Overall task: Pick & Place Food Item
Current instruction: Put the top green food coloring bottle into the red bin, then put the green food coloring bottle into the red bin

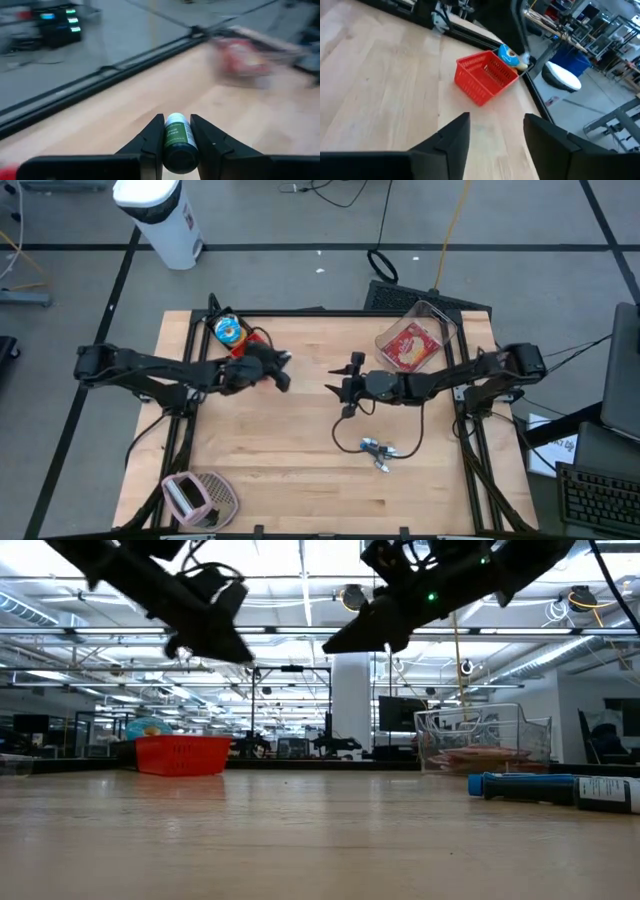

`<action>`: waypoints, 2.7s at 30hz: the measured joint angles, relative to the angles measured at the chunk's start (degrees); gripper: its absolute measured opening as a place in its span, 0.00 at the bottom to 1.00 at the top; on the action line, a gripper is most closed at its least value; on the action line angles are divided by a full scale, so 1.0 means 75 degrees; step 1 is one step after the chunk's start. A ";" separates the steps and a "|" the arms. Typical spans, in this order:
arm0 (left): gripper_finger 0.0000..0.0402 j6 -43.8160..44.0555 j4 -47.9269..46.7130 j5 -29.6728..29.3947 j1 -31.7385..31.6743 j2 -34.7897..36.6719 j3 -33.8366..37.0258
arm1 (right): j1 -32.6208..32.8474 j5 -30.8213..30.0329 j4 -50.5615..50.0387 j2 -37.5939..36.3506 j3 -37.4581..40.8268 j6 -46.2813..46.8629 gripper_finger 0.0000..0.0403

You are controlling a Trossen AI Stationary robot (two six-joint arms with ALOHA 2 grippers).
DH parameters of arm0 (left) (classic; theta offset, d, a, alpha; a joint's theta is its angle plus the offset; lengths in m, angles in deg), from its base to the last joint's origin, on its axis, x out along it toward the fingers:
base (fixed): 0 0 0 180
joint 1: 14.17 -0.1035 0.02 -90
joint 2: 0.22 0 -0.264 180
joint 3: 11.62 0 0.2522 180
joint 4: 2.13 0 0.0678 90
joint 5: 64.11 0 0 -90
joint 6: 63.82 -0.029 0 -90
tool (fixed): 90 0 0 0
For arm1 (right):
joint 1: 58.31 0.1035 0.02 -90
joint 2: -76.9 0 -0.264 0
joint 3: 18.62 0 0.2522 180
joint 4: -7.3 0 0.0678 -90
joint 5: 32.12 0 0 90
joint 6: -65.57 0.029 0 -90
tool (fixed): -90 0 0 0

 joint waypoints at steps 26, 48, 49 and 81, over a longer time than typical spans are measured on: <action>0.19 0.2583 0.1618 -0.1123 -0.1228 0.0826 0.3353 | -0.0118 0.0012 0.0503 -0.0331 0.0396 0.0146 0.42; 0.30 0.2640 0.1640 -0.0429 -0.1498 0.0826 0.3353 | -0.0028 0.0003 0.0401 -0.0331 0.0393 0.0156 0.43; 0.30 0.2634 0.1640 -0.0432 -0.1498 0.0826 0.3353 | 0.0038 0.0000 0.0352 -0.0367 0.0393 0.0151 0.43; 0.57 0.0219 0.5488 0.2778 0.0085 0.0823 0.3345 | 0.3749 0.2235 -0.6489 -0.1246 0.0536 0.5960 0.62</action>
